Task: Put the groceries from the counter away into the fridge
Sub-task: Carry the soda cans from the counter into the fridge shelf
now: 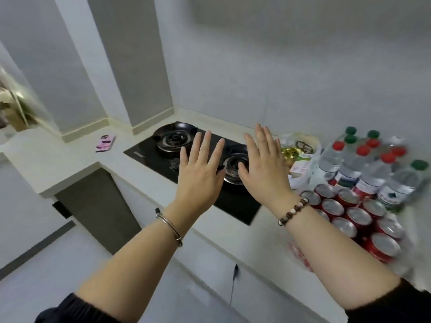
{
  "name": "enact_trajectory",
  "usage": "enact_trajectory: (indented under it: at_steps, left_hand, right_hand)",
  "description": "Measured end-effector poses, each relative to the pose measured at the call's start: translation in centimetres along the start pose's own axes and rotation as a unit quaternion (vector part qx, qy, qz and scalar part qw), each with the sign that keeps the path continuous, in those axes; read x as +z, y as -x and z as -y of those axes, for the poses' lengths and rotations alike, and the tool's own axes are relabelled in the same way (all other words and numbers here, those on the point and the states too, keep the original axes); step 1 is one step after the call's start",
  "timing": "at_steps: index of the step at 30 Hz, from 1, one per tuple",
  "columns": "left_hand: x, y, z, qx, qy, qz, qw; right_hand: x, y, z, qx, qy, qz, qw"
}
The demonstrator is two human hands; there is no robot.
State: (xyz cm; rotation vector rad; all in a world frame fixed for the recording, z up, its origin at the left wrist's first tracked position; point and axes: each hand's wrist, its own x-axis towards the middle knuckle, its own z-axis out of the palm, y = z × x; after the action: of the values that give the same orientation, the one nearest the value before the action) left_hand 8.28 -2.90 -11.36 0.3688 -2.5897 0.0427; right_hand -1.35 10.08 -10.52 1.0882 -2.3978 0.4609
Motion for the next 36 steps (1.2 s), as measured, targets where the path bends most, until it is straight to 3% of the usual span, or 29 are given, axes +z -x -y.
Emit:
enact_trajectory:
  at_steps: [9,16,20,28,36]
  left_hand:
    - [8.5,-3.1,-10.9,0.107,0.147,0.062,0.981]
    - [12.2,-1.2,-16.0,0.182,0.271,0.18,0.928]
    - [13.5,0.0,-18.3,0.12,0.332,0.245,0.903]
    - [14.7,1.4,-19.8,0.009,0.431,0.24,0.87]
    - [15.8,1.3,-20.0,-0.039,0.42,0.28,0.862]
  right_hand:
    - [1.4,8.1,-14.5,0.2,0.014,0.055,0.978]
    - [0.5,14.1,-17.3,0.334,-0.038,0.044,0.941]
    - [0.7,16.6,-16.1,0.382,-0.055,0.029,0.922]
    - [3.3,18.5,-14.8,0.419,-0.092,-0.002,0.903]
    - [5.1,18.1,-14.6,0.498,-0.141,-0.062,0.853]
